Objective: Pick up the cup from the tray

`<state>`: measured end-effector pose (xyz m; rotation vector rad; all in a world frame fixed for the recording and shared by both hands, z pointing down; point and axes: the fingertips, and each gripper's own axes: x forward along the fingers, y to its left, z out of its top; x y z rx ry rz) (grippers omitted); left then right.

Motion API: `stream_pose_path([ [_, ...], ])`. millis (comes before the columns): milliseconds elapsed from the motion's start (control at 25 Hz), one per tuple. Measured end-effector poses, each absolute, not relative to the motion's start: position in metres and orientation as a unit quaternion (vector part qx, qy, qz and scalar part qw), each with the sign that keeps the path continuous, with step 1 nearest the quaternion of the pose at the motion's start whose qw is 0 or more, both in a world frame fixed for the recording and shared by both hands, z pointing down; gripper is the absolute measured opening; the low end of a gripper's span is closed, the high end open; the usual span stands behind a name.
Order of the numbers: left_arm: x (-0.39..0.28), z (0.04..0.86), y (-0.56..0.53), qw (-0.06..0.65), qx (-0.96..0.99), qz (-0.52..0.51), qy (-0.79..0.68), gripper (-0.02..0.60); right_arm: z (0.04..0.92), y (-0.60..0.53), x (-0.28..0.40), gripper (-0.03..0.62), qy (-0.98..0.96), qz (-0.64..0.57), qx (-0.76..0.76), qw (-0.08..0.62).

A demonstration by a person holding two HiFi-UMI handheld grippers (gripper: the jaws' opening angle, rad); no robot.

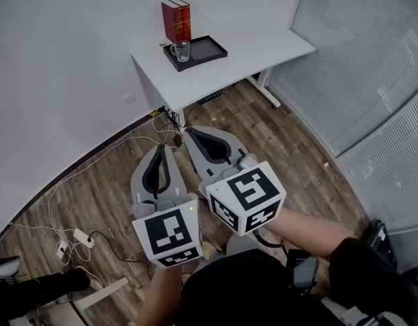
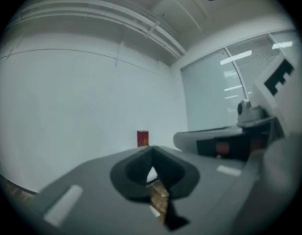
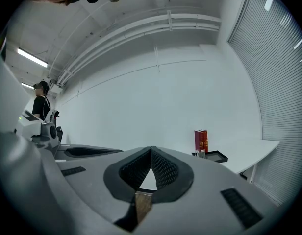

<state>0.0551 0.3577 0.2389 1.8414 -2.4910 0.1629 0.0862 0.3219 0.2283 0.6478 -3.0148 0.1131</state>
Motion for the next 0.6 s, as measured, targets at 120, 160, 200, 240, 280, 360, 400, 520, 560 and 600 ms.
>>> stream_pose_path([
  [120,0.053,0.239,0.356,0.018,0.597,0.05,-0.801,0.002,0.228,0.322,0.083,0.014,-0.977,0.036,0.209,0.028],
  [160,0.052,0.239,0.356,0.018,0.597,0.05,-0.801,0.002,0.229,0.322,0.083,0.014,-0.977,0.035,0.209,0.028],
  [200,0.051,0.238,0.355,0.017,0.597,0.049,-0.8,0.002,0.229,0.323,0.083,0.014,-0.977,0.033,0.208,0.029],
  [240,0.051,0.238,0.355,0.017,0.597,0.048,-0.8,0.002,0.228,0.323,0.083,0.014,-0.977,0.032,0.208,0.029],
  [280,0.051,0.237,0.354,0.017,0.598,0.047,-0.8,0.002,0.228,0.323,0.082,0.014,-0.977,0.031,0.208,0.029],
  [360,0.05,0.235,0.356,0.016,0.599,0.046,-0.799,0.002,0.227,0.324,0.081,0.014,-0.977,0.029,0.208,0.029],
  [400,0.049,0.235,0.358,0.016,0.598,0.046,-0.8,0.002,0.226,0.326,0.08,0.014,-0.977,0.029,0.207,0.028],
  [520,0.048,0.234,0.362,0.014,0.598,0.047,-0.8,0.002,0.223,0.33,0.077,0.014,-0.978,0.031,0.204,0.022],
  [560,0.047,0.234,0.363,0.013,0.598,0.047,-0.8,0.002,0.222,0.331,0.076,0.014,-0.978,0.03,0.203,0.021],
  [600,0.047,0.233,0.364,0.012,0.597,0.046,-0.801,0.002,0.222,0.332,0.075,0.014,-0.979,0.029,0.202,0.02],
])
